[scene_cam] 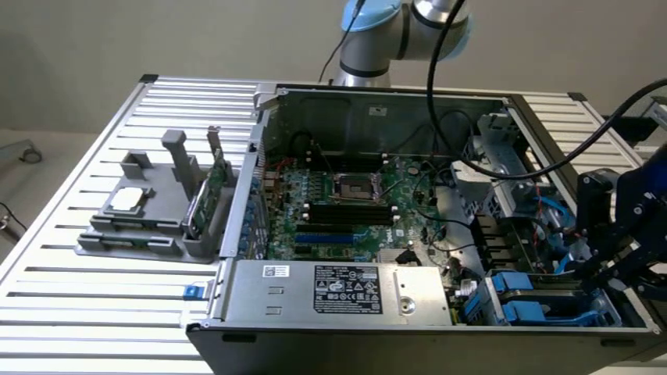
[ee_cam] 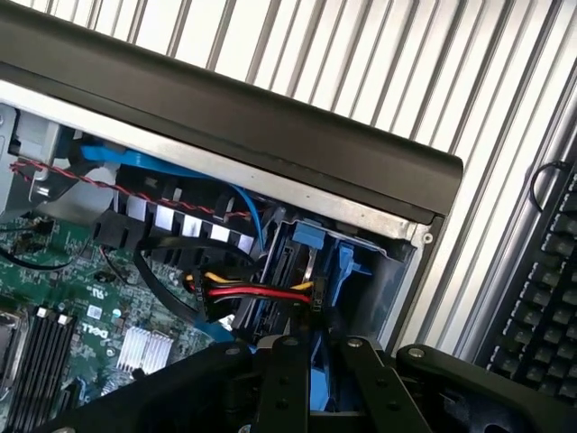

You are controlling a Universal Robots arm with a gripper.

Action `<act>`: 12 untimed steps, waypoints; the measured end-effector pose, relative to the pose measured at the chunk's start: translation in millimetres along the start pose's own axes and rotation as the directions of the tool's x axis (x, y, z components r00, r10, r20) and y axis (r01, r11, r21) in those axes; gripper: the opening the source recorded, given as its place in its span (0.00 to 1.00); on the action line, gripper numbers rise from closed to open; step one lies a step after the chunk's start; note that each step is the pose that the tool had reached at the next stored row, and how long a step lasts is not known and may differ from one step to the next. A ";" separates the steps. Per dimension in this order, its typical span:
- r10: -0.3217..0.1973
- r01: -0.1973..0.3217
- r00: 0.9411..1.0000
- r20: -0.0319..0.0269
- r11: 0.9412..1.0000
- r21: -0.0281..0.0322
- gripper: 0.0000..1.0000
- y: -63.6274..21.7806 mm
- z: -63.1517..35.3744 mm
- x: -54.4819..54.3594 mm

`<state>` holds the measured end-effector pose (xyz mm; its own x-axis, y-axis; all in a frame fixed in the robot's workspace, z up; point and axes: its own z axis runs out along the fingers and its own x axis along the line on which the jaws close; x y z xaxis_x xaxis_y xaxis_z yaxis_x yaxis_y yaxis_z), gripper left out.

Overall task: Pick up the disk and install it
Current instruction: 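Insert the second disk wire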

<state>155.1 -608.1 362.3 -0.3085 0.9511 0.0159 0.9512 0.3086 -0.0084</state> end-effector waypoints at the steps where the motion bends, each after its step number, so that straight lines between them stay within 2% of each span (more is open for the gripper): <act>1: 0.003 -0.003 1.000 0.000 1.000 0.000 0.18 -1.3 0.3 0.6; 8: 0.020 -0.020 1.000 0.004 1.000 0.001 0.18 -3.6 1.6 4.3; 12: 0.039 -0.039 0.999 0.003 0.999 0.001 0.18 -5.7 3.1 6.3</act>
<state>147.6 -603.9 359.4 -0.2707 0.9626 0.0122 0.9626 0.2708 -0.0096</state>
